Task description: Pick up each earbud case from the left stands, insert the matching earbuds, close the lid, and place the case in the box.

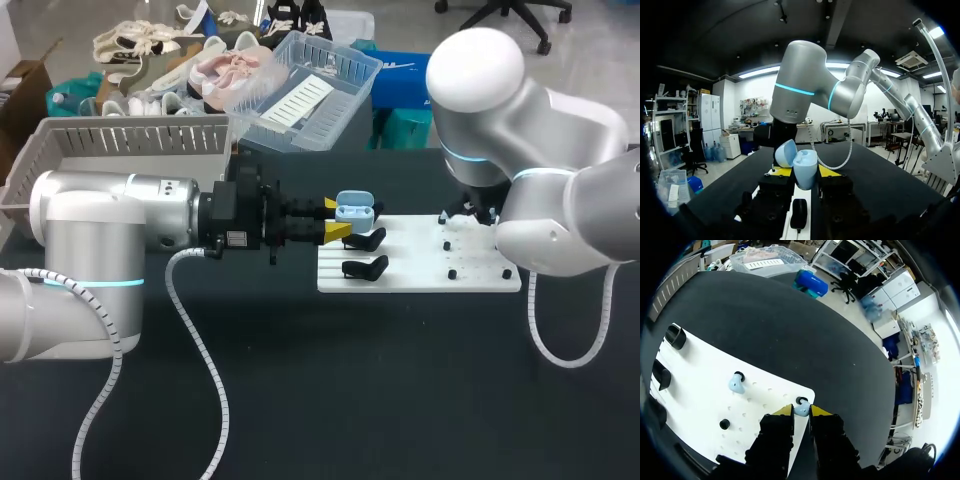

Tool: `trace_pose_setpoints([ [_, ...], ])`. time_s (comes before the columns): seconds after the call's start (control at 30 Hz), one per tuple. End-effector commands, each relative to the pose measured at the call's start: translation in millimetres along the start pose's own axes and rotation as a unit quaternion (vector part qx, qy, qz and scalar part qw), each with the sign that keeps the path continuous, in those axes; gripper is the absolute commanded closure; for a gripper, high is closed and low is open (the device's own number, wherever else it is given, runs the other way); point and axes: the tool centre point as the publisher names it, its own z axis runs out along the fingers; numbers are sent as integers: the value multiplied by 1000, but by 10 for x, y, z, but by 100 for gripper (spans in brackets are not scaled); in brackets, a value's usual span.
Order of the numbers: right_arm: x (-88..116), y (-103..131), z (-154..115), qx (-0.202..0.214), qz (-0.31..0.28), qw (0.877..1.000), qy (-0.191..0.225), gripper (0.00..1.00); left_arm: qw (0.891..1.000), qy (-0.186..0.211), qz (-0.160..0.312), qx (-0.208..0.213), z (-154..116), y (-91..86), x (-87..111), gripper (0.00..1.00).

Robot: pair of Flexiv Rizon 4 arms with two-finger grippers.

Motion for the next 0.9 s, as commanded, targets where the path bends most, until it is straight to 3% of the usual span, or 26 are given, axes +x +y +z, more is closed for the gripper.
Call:
trace_pose_setpoints([
  [0.03,-2,25,5,1,2,1000,2,100,1000,0,0,-2,4,-10,1,100],
  [0.57,19,-37,-253,0,25,1000,-8,100,1000,0,0,-2,4,-10,1,100],
  [0.9,121,-29,-864,-5,13,998,-59,100,1000,0,0,-2,4,-10,1,100],
])
